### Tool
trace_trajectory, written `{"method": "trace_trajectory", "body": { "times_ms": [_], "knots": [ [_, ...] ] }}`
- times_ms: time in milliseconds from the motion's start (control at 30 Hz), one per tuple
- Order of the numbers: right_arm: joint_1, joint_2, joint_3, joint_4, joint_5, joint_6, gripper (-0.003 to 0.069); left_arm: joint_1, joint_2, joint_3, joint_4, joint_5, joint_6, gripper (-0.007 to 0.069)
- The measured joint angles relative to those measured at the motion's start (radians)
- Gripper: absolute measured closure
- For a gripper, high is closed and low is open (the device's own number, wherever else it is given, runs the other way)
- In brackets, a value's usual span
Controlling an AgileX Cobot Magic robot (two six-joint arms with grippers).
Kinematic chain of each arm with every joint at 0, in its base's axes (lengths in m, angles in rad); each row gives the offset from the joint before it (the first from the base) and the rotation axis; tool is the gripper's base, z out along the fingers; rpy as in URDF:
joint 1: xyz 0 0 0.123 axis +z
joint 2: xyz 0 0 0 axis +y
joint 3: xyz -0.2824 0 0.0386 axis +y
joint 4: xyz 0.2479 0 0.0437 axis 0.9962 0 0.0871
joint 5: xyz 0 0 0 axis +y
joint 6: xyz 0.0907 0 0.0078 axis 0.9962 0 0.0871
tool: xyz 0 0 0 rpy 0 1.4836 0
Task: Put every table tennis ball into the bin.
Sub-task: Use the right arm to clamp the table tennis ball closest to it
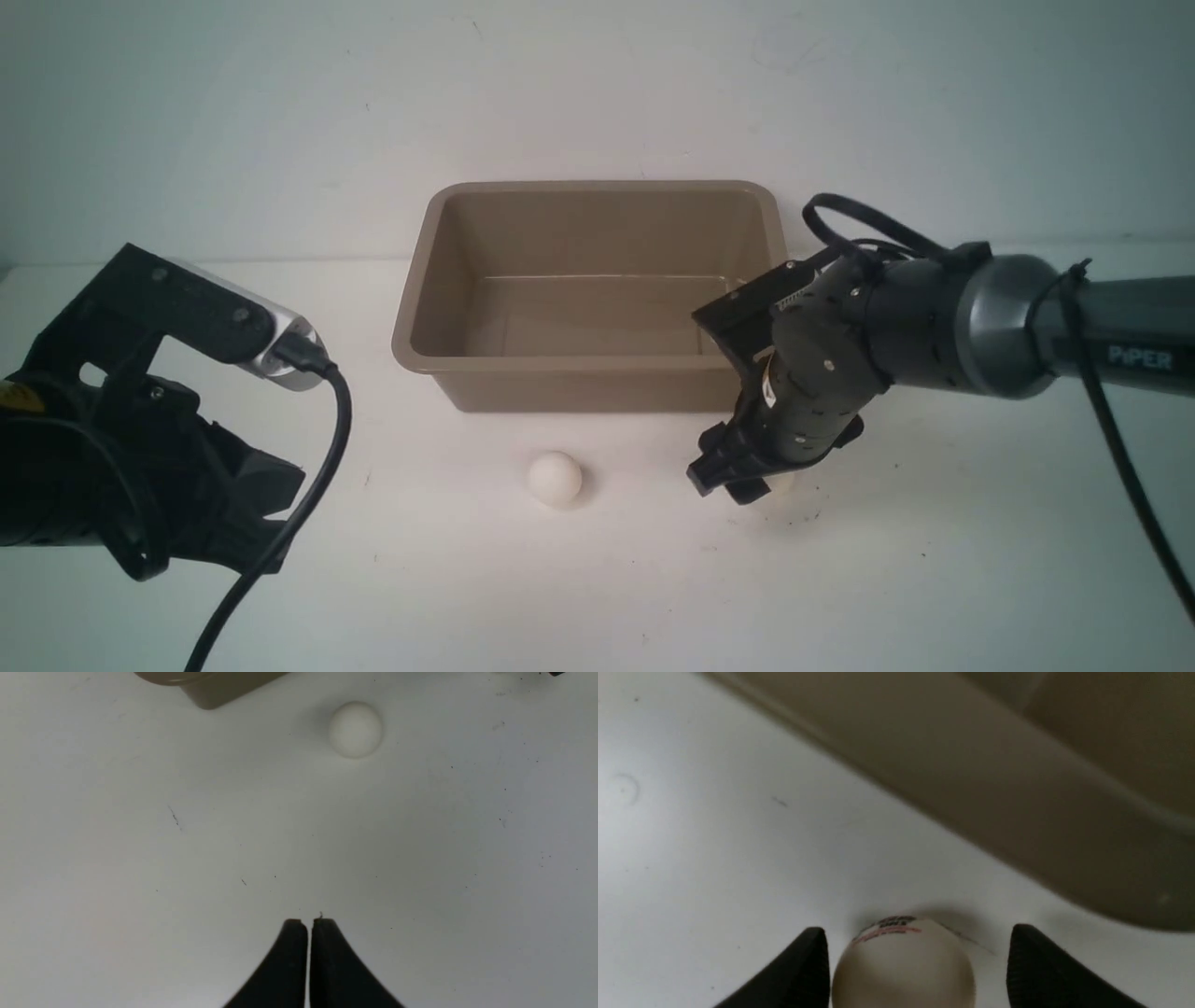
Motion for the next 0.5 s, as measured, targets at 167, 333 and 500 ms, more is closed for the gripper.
{"method": "trace_trajectory", "body": {
  "times_ms": [167,333,500],
  "knots": [
    [-0.005,0.000,0.000,0.001,-0.004,0.000,0.0309,0.000,0.000,0.000,0.000,0.000,0.000,0.0629],
    [-0.005,0.000,0.000,0.009,-0.003,0.000,0.0306,0.000,0.000,0.000,0.000,0.000,0.000,0.0629],
    [-0.005,0.000,-0.004,0.022,0.027,-0.003,0.0306,0.000,0.000,0.000,0.001,0.000,0.000,0.0629]
  ]
}}
